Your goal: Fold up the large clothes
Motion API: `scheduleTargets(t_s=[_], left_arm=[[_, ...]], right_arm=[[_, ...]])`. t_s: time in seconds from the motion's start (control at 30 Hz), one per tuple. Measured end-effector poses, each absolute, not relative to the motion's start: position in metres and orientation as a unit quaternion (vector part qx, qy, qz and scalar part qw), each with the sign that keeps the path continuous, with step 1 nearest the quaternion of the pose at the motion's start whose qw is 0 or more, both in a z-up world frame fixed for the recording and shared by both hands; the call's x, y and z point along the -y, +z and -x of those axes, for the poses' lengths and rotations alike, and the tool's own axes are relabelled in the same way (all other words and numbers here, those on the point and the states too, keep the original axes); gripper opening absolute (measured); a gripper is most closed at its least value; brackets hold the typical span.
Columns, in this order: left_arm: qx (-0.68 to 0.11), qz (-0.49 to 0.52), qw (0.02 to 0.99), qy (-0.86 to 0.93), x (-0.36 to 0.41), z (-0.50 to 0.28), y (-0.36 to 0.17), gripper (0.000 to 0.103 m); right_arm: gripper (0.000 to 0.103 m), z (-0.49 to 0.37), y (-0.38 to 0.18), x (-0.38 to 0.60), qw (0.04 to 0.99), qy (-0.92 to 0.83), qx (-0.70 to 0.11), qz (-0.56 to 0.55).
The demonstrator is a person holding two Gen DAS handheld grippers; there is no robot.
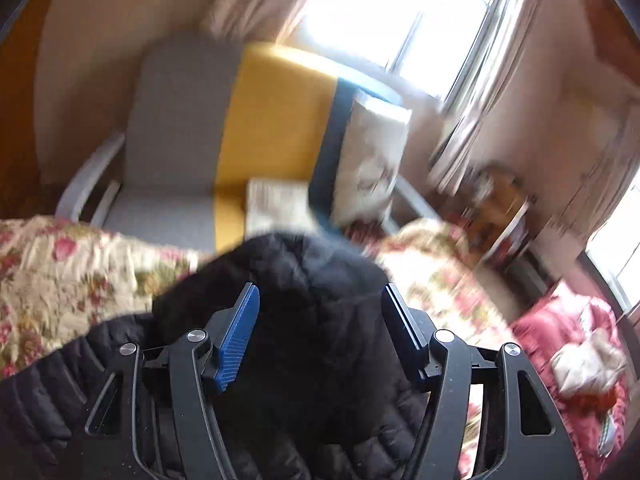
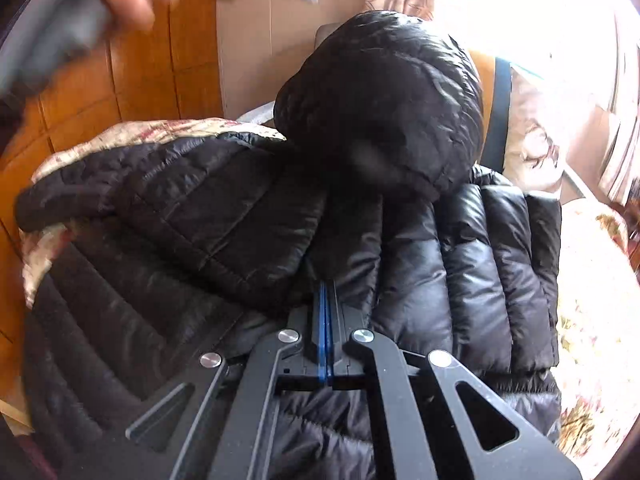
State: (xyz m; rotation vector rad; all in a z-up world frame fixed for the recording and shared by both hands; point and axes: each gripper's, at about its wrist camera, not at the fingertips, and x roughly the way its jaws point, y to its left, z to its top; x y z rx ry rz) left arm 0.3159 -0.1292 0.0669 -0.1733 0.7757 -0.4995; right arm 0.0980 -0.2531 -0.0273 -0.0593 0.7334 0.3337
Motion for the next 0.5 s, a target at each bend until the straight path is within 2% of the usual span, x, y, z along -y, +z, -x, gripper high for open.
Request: scheduleTargets(t_s=[0.1,0.17,0.2,0.3,0.33,0.37,0.43,0.5], left_arm=[[-0.407,0.043,0.876,-0.255,0.140,-0.307,0.026,0.054],[-0.414,0.034,0.869,-0.269,0.134,-0.290,0.007,0.054],[-0.418,0.025,0.867,-0.272,0.132,-0.279,-0.005,0.054],[-0.431,0.005,0.862,-0.268,0.125,-0.260,-0.032,0.054],[-0.433,0.006,0.860,-0.269,0.123,-0.256,-0.038,0.054],[-0.436,0.012,0.858,-0.271,0.121,-0.253,-0.041,0.054],[-0.436,0.023,0.857,-0.274,0.116,-0.248,-0.043,0.054],[-0.434,0.030,0.858,-0.273,0.108,-0.243,-0.039,0.054]], right_arm=[[0.005,-0.085,-0.003,0.283,0.920,0.170,-0.353,-0.012],[0.021,-0.085,0.023,0.314,0.924,0.176,-0.336,-0.049],[0.035,-0.088,0.034,0.326,0.928,0.169,-0.327,-0.060],[0.040,-0.118,0.075,0.358,0.945,0.137,-0.283,-0.090],[0.050,-0.137,0.092,0.360,0.952,0.127,-0.262,-0.093],[0.056,-0.151,0.102,0.362,0.956,0.125,-0.250,-0.095],[0.056,-0.197,0.119,0.364,0.955,0.119,-0.239,-0.128],[0.054,-0.249,0.122,0.355,0.940,0.149,-0.268,-0.152]])
